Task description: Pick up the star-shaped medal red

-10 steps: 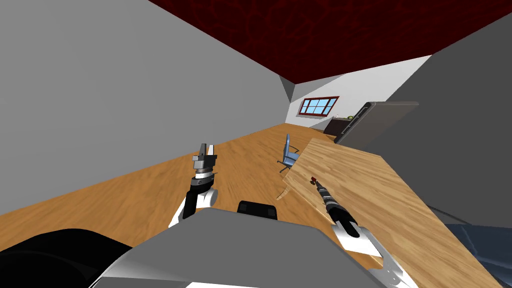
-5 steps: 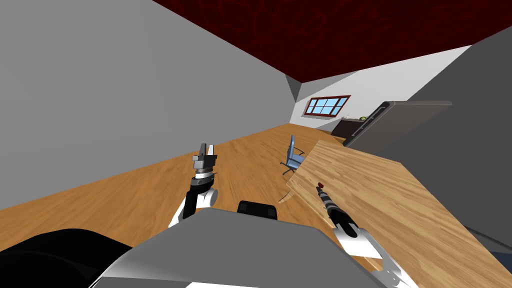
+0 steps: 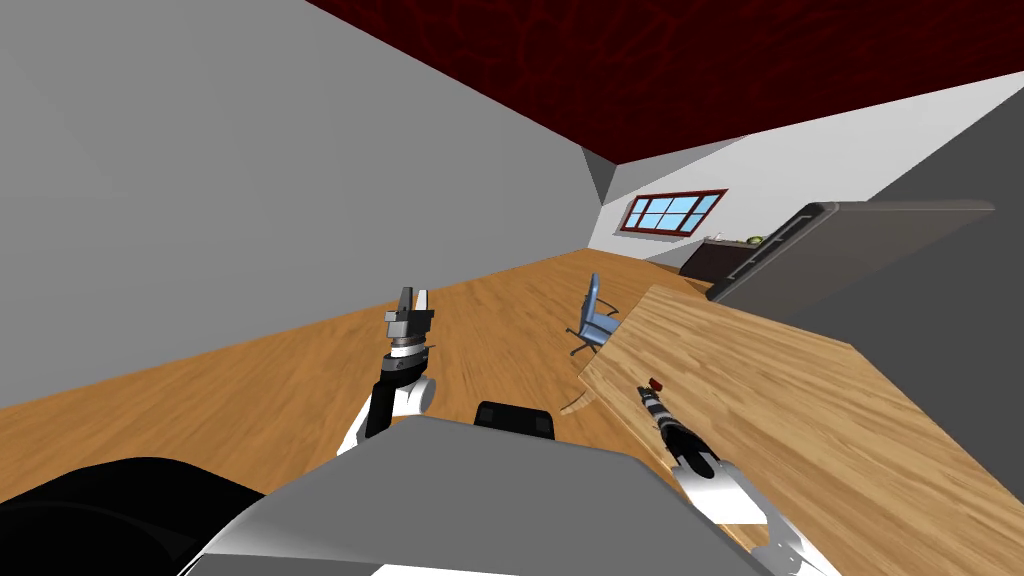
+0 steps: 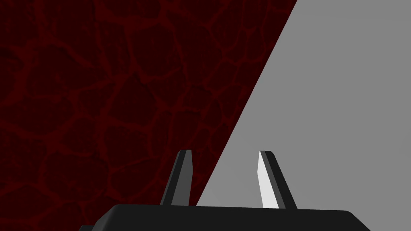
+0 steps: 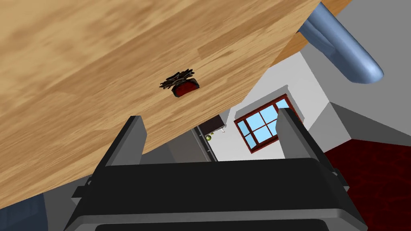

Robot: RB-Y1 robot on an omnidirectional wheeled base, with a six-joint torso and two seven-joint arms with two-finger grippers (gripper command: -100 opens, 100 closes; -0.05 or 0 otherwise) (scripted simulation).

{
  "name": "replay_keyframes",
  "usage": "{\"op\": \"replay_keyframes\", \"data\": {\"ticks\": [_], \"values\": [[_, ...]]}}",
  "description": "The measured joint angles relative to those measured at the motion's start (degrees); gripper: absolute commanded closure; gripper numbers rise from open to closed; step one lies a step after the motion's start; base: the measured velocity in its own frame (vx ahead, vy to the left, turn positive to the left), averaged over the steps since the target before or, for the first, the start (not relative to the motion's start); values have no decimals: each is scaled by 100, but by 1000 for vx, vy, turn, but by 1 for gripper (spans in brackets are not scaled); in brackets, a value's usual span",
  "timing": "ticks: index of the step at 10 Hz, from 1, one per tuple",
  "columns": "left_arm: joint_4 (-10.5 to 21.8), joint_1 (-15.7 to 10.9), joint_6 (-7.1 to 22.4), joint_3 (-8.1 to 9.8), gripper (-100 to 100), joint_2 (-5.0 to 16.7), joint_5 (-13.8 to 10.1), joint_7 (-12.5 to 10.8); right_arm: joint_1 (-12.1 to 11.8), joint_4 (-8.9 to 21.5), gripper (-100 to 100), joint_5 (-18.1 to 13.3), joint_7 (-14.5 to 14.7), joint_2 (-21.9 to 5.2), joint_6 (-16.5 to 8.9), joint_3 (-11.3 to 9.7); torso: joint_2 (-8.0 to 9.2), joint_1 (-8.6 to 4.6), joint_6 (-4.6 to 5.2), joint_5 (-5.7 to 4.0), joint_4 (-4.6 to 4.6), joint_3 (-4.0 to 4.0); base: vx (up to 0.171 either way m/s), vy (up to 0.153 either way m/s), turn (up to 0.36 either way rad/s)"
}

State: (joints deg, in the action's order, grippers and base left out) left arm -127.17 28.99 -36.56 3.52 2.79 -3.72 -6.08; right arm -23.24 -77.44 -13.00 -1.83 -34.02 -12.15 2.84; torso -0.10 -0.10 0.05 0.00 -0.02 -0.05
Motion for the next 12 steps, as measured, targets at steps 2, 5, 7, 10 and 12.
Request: {"op": "replay_keyframes", "data": {"ticks": [2,5,7,10,12], "values": [[0,1,0,0,0,0,0,0,19,203,-100,-11,-5,-138,-260,-174,-1,-2,3,0,-1,-1,49,-24,90],[0,1,0,0,0,0,0,0,151,720,-100,-62,-21,-344,-586,-481,-8,-10,1,-2,-2,-5,69,-42,180],[0,1,0,1,0,0,0,0,148,999,-100,-99,-46,-502,-804,-673,-6,-15,2,-3,-2,-4,61,-57,93],[0,1,0,0,0,0,0,0,93,1054,-100,-38,-60,-722,-1090,-880,-2,-4,3,-1,-1,-2,61,-38,100],[0,1,0,1,0,1,0,0,195,1265,-100,-32,-57,-845,-1303,-1077,-12,-17,1,-3,-2,-7,62,-59,87]]}}
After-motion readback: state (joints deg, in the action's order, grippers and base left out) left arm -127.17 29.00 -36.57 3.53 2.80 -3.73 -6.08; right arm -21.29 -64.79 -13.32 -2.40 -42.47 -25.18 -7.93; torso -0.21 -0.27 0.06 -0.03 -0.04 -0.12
